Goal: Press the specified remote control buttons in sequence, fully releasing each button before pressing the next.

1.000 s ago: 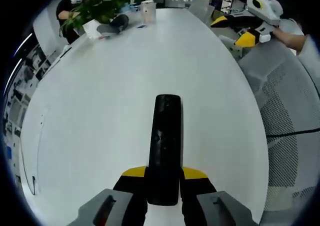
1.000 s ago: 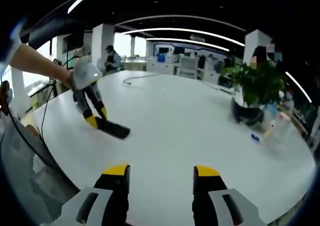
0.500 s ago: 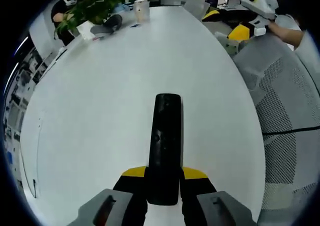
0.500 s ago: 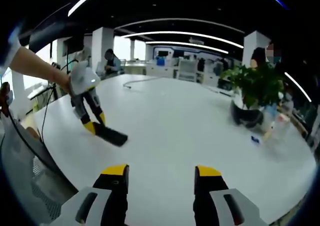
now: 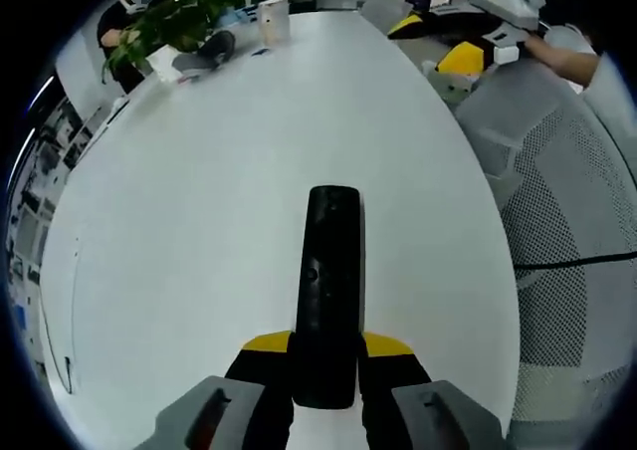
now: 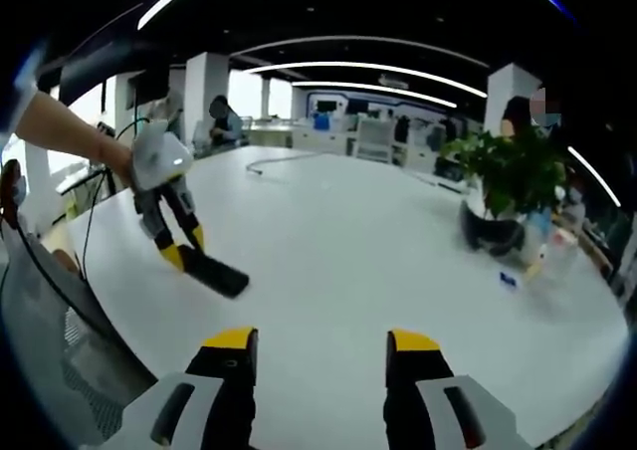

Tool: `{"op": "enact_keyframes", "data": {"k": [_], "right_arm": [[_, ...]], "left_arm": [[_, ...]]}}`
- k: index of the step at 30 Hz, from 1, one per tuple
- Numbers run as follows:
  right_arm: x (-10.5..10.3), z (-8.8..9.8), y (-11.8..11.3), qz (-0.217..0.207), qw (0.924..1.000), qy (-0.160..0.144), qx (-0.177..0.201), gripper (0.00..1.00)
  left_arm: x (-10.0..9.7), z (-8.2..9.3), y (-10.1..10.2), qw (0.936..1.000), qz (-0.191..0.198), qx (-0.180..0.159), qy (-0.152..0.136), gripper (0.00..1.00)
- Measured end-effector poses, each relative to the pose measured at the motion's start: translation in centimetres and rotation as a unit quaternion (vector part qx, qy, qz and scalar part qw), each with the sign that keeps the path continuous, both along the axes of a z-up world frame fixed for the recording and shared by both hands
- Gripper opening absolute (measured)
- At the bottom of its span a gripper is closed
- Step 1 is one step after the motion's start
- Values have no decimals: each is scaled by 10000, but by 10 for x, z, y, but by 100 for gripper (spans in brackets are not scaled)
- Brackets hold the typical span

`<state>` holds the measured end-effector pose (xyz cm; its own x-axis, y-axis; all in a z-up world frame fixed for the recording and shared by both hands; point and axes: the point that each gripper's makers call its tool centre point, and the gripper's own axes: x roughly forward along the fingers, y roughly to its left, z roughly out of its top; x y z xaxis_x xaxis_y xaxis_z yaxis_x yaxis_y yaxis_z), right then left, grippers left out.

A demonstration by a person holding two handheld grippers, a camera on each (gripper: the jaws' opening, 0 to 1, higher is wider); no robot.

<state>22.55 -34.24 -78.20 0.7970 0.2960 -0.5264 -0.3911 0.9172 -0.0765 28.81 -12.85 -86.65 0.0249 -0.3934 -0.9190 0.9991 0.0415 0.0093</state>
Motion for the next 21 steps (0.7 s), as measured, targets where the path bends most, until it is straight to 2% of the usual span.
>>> {"op": "enact_keyframes", "data": {"k": [21], "right_arm": [[0,-1,0,14,10000,32,-18,49]], "left_arm": [[-13,0,-2,10000,-48,-53,18,23]]}}
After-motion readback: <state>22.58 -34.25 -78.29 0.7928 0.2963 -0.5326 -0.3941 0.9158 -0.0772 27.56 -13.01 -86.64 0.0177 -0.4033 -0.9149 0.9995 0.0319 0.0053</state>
